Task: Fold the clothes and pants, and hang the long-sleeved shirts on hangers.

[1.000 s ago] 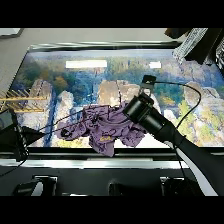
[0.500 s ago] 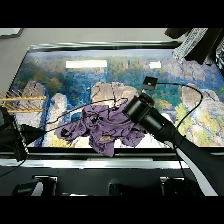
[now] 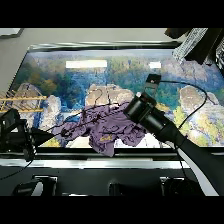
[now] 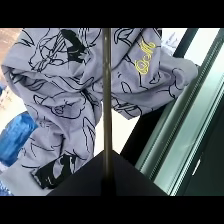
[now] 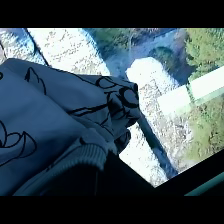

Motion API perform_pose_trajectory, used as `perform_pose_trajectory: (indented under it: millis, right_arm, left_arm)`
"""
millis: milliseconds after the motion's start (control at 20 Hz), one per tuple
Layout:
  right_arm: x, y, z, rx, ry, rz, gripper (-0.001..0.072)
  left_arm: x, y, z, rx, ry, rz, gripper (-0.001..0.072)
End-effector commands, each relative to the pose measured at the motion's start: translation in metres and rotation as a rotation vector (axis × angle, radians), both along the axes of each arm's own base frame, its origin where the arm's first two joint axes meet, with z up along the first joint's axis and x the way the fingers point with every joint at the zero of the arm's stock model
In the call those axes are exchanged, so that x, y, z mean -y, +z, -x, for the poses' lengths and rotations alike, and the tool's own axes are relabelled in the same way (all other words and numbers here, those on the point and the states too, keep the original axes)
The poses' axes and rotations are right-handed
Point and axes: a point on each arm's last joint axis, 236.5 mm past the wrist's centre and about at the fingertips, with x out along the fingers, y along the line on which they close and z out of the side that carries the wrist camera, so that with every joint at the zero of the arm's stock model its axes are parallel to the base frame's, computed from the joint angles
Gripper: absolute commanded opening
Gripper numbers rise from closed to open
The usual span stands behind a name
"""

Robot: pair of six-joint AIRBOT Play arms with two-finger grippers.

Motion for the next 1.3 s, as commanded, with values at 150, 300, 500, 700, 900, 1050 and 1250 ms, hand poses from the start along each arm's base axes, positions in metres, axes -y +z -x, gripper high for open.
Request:
perform_pose_trajectory:
  millis: [150, 300, 500, 700, 900, 1050, 1250]
  right_arm:
    - [0.007, -0.002, -0.030, 0.045, 0.006, -0.093, 0.0027]
    - [0.001, -0.005, -0.030, 0.041, -0.007, -0.134, 0.0027]
    - [-0.006, -0.010, -0.025, 0.013, 0.005, -0.163, 0.0027]
    - [0.002, -0.004, -0.031, 0.054, -0.021, -0.142, 0.0026]
    - [-0.003, 0.000, -0.040, 0.115, -0.063, -0.190, 0.0026]
    - [-0.007, 0.000, -0.044, 0.140, -0.079, -0.221, 0.0026]
    - [-0.003, -0.002, -0.042, 0.134, -0.108, -0.214, 0.0026]
  left_arm:
    - [0.008, 0.007, -0.004, 0.016, 0.003, 0.051, 0.0018]
    - [0.009, 0.007, -0.004, 0.001, 0.011, 0.065, 0.0019]
    - [0.012, 0.006, -0.006, -0.019, 0.005, 0.088, 0.0019]
    - [0.012, 0.004, -0.003, -0.036, -0.004, 0.082, 0.0019]
    - [0.012, 0.003, -0.003, -0.042, 0.000, 0.082, 0.0019]
    - [0.012, 0.003, -0.003, -0.042, 0.001, 0.082, 0.0019]
    - [0.012, 0.003, 0.001, -0.050, -0.009, 0.081, 0.0019]
